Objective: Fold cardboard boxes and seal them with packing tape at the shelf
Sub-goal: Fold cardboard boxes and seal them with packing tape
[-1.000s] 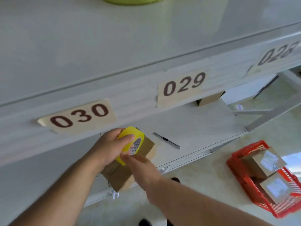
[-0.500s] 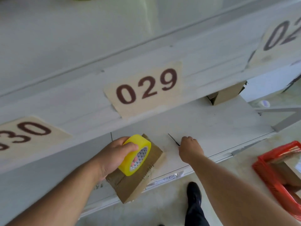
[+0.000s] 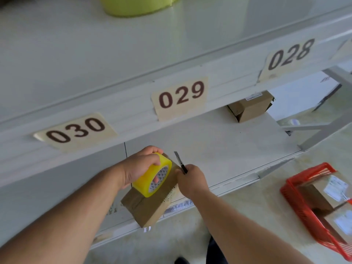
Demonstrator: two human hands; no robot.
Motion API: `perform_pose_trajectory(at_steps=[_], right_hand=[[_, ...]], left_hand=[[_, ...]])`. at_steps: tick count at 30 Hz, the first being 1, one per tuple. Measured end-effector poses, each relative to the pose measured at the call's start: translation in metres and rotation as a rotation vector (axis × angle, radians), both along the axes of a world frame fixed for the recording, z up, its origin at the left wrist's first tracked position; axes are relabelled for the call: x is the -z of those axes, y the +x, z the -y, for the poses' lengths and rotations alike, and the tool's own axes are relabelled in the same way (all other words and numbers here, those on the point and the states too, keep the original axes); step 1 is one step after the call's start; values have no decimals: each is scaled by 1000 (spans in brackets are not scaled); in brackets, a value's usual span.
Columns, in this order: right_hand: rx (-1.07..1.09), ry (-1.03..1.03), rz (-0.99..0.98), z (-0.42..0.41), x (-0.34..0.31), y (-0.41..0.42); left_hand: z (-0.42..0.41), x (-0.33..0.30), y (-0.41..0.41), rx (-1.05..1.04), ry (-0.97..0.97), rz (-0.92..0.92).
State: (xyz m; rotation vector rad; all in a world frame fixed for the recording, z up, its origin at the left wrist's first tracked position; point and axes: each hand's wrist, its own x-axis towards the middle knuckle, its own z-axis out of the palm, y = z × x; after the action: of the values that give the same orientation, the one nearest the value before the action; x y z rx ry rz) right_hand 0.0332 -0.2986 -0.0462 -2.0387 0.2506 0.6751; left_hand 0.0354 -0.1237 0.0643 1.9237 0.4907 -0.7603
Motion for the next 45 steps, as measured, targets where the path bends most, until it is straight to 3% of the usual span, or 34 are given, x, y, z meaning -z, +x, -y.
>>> perform_pose_trajectory(at_steps=[7,11,29,33,38,45], right_hand=[[101,7,-50,-14,3,-6],[98,-1,-52,-16,5,-7],[-3,-41,-53,-15,6,-6],[-104,-89,3,-4,-5,-3],[-325,-341,273,32,-30,-1],[-571,-462,359,23,-36,-1]], left_hand=[[0,8,-9,-146,-89,-87],[-10,4,-2,-89,-130,-180],[-18,11,-3,-4,-146,-219],[-12,17,-6,-40,-117,-164],[-15,19,-8,-86,-154,-147],[-14,18,-7,-122,-190,-121]])
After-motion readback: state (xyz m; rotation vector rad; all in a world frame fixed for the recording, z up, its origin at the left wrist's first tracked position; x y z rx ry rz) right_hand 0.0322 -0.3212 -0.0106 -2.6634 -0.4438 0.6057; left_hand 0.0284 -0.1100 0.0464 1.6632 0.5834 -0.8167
